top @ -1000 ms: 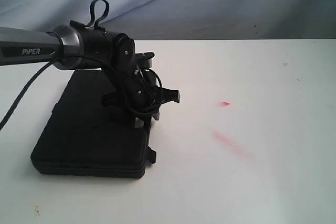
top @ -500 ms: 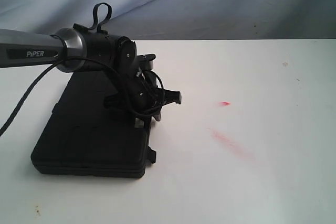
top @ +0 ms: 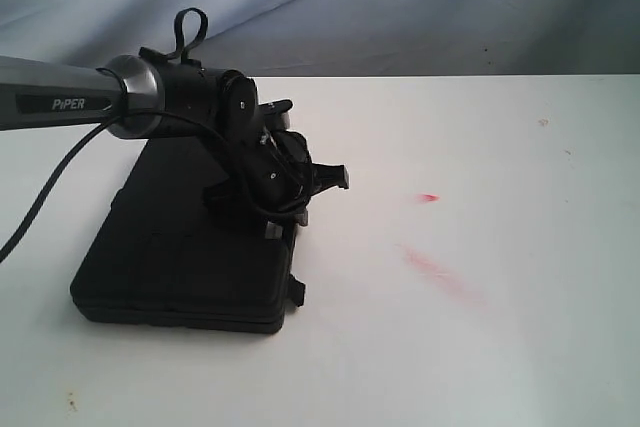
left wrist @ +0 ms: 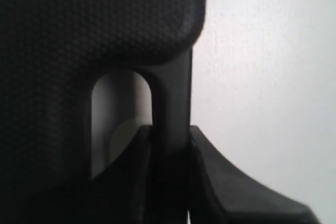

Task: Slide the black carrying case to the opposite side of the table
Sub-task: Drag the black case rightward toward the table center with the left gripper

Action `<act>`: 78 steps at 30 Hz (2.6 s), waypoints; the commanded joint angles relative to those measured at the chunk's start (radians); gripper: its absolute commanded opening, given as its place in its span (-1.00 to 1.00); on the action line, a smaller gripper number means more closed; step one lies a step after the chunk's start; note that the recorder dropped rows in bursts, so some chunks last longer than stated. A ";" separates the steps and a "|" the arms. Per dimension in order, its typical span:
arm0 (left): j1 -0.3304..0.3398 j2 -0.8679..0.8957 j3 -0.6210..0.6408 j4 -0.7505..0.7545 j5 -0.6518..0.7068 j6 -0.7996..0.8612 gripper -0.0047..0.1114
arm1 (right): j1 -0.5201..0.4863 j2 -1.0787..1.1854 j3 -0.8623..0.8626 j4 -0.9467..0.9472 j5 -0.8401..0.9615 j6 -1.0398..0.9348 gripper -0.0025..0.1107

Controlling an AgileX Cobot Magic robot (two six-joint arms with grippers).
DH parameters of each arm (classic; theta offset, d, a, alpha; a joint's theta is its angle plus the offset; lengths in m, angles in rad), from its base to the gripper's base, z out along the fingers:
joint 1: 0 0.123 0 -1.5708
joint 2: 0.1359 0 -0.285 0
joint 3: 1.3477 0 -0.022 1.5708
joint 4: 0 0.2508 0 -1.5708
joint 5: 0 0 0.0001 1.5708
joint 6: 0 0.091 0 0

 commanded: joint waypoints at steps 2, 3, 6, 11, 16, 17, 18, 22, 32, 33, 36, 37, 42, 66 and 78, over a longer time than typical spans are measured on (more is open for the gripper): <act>-0.009 0.005 -0.045 -0.116 -0.037 -0.025 -0.92 | -0.007 -0.003 0.004 0.000 -0.001 -0.005 -0.96; -0.011 0.009 -0.065 -0.116 -0.030 -0.035 -0.92 | -0.007 -0.003 0.004 0.000 -0.001 -0.005 -0.96; -0.045 0.049 -0.176 -0.115 0.022 -0.055 -0.92 | -0.007 -0.003 0.004 0.000 -0.001 -0.005 -0.96; -0.117 0.167 -0.380 -0.105 0.103 -0.120 -0.92 | -0.007 -0.003 0.004 0.000 -0.001 -0.005 -0.96; -0.145 0.262 -0.523 -0.109 0.155 -0.220 -0.92 | -0.007 -0.003 0.004 0.000 -0.001 -0.005 -0.96; -0.145 0.274 -0.539 -0.107 0.160 -0.245 -0.92 | -0.007 -0.003 0.004 0.000 -0.001 -0.005 -0.96; -0.145 0.281 -0.546 -0.107 0.160 -0.251 -0.92 | -0.007 -0.003 0.004 0.000 -0.001 -0.005 -0.96; -0.145 0.298 -0.561 -0.100 0.161 -0.273 -0.92 | -0.007 -0.003 0.004 0.000 -0.001 -0.005 -0.96; -0.145 0.327 -0.561 -0.110 0.143 -0.311 -0.92 | -0.007 -0.003 0.004 0.000 -0.001 -0.005 -0.96; -0.145 0.327 -0.561 -0.111 0.138 -0.311 -0.92 | -0.007 -0.003 0.004 0.000 -0.001 -0.005 -0.96; -0.145 0.327 -0.561 -0.111 0.122 -0.311 -0.92 | -0.007 -0.003 0.004 0.000 -0.001 -0.005 -0.96; -0.145 0.327 -0.561 -0.111 0.122 -0.311 -0.92 | -0.007 -0.003 0.004 0.000 -0.001 -0.005 -0.96; -0.145 0.327 -0.561 -0.111 0.107 -0.296 -0.91 | -0.007 -0.003 0.004 0.000 -0.001 -0.005 -0.96; -0.145 0.327 -0.561 -0.141 0.100 -0.246 -0.10 | -0.007 -0.003 0.004 0.000 -0.001 -0.005 -0.96; -0.145 0.292 -0.561 0.025 0.179 -0.278 -0.19 | -0.007 -0.003 0.004 0.000 -0.001 -0.005 -0.96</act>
